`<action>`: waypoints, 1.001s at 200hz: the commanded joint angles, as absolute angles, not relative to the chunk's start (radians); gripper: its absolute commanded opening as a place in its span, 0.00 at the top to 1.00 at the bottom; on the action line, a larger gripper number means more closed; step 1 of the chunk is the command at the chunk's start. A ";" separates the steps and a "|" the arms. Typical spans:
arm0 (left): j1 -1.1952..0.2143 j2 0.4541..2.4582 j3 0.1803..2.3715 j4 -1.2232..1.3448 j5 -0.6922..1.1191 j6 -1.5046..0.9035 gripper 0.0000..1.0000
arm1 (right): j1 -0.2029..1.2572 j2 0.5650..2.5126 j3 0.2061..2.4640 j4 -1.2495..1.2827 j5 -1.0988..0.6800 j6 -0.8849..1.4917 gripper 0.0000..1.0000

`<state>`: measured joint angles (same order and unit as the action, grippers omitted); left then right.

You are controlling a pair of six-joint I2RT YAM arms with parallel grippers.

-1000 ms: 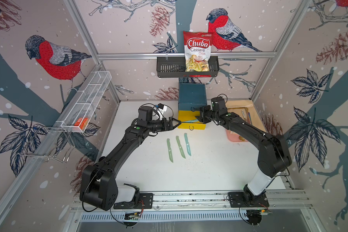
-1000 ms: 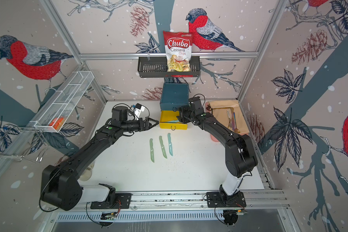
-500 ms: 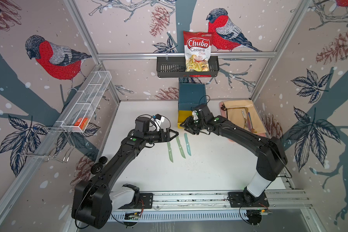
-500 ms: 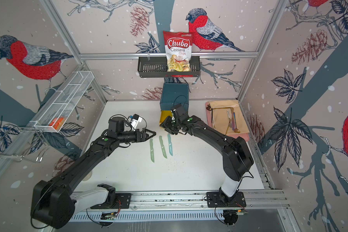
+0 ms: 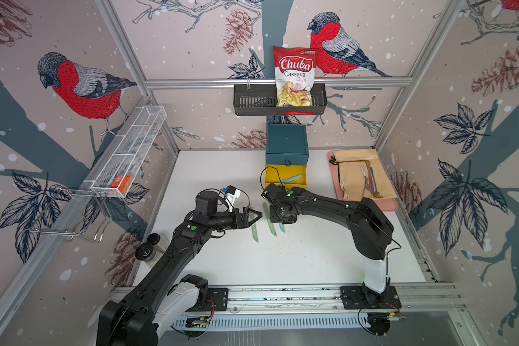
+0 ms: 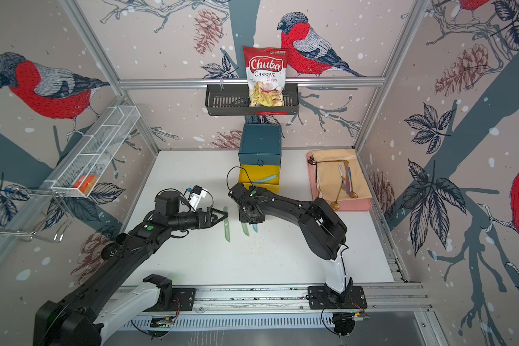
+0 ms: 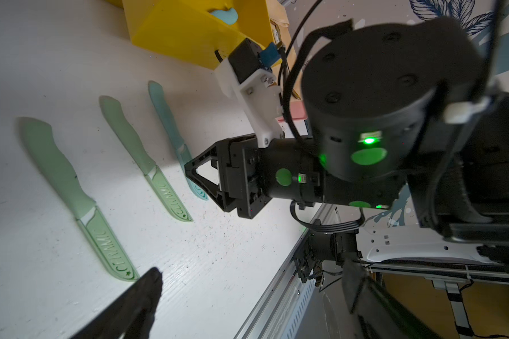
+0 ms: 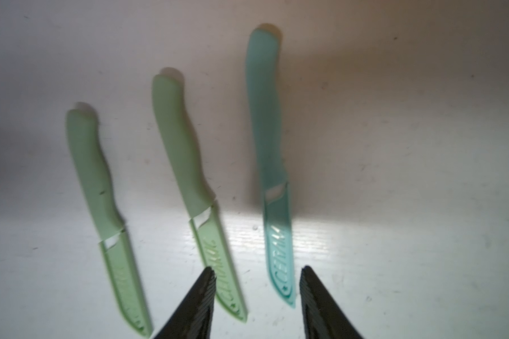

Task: Place the fruit knives into the drawer by color
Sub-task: Adjust the fruit knife at the center of the board.

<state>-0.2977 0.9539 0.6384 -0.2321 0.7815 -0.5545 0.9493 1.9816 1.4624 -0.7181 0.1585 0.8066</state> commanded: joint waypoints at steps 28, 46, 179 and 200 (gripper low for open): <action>-0.296 0.942 0.649 -0.254 0.778 -0.558 0.03 | 0.930 2.039 1.433 -0.706 0.222 0.739 0.52; -0.296 0.939 0.643 -0.253 0.776 -0.557 0.03 | 0.930 2.055 1.420 -0.689 0.201 0.734 0.54; -0.301 0.956 0.597 -0.165 0.810 -0.594 0.03 | 0.936 1.743 0.997 -0.679 0.121 0.791 0.75; -0.328 0.963 0.583 -0.148 0.814 -0.598 0.03 | 0.940 1.701 0.951 -0.686 0.110 0.801 0.74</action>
<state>-0.3054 0.9569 0.5961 -0.1989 0.7860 -0.5850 0.9348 1.7298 0.9943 -0.5903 0.1482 0.7719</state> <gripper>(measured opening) 0.971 0.250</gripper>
